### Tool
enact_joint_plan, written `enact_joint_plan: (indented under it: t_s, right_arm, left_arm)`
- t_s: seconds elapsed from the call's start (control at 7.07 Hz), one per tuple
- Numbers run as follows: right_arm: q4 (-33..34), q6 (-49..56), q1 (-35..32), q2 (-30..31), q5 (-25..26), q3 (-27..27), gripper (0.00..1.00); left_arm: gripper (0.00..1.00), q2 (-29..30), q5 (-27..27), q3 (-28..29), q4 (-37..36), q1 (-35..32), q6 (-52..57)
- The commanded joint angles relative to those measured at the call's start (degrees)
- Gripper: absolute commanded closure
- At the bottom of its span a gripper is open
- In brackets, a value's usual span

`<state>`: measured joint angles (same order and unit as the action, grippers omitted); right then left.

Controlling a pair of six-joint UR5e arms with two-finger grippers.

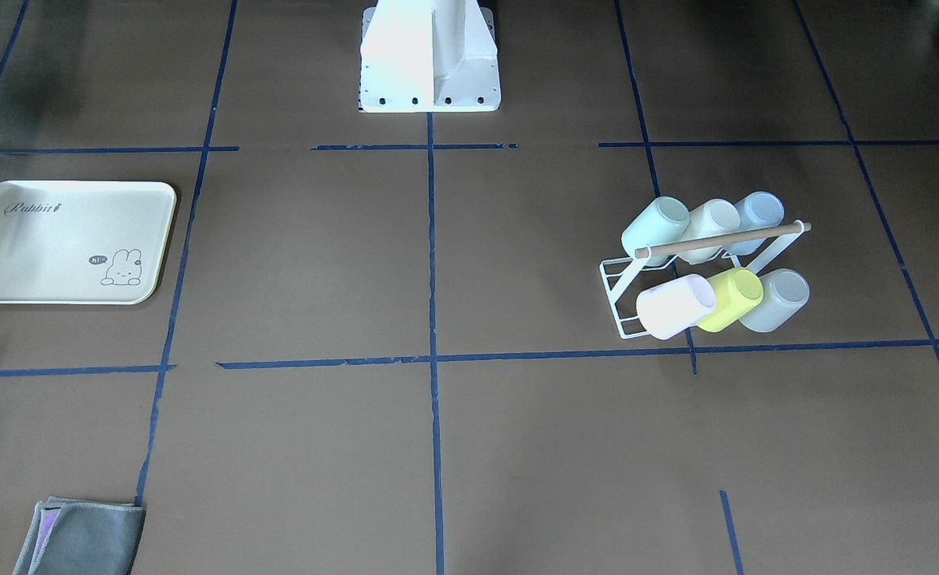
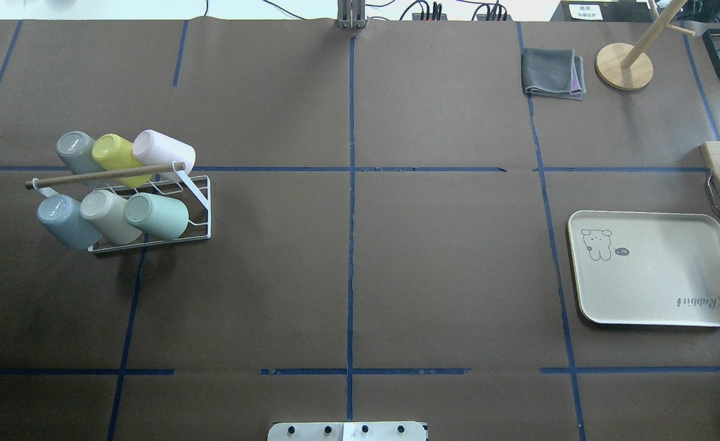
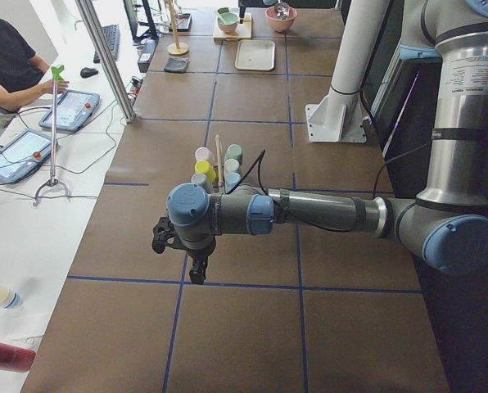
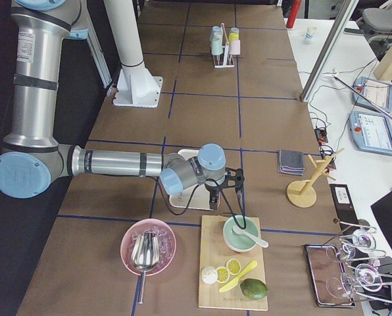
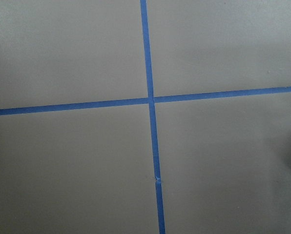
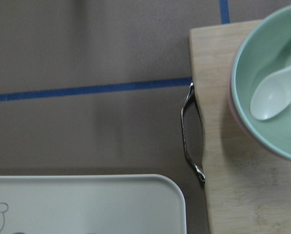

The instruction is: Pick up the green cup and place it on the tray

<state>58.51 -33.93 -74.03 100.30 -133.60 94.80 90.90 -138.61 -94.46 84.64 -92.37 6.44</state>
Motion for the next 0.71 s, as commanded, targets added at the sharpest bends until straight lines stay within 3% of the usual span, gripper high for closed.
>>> enact_joint_plan:
  t_s: [0.0, 0.57]
  right_arm:
    - [-6.64, -5.34, 6.41, 4.19, 4.81, -0.23, 0.00]
    - [-11.22, -10.18, 12.66, 6.14, 5.28, -3.13, 0.00]
  left_arm:
    - [0.00, -0.02, 0.00, -0.11, 0.00, 0.00, -0.02]
    - [0.00, -0.02, 0.00, -0.19, 0.00, 0.00, 0.07]
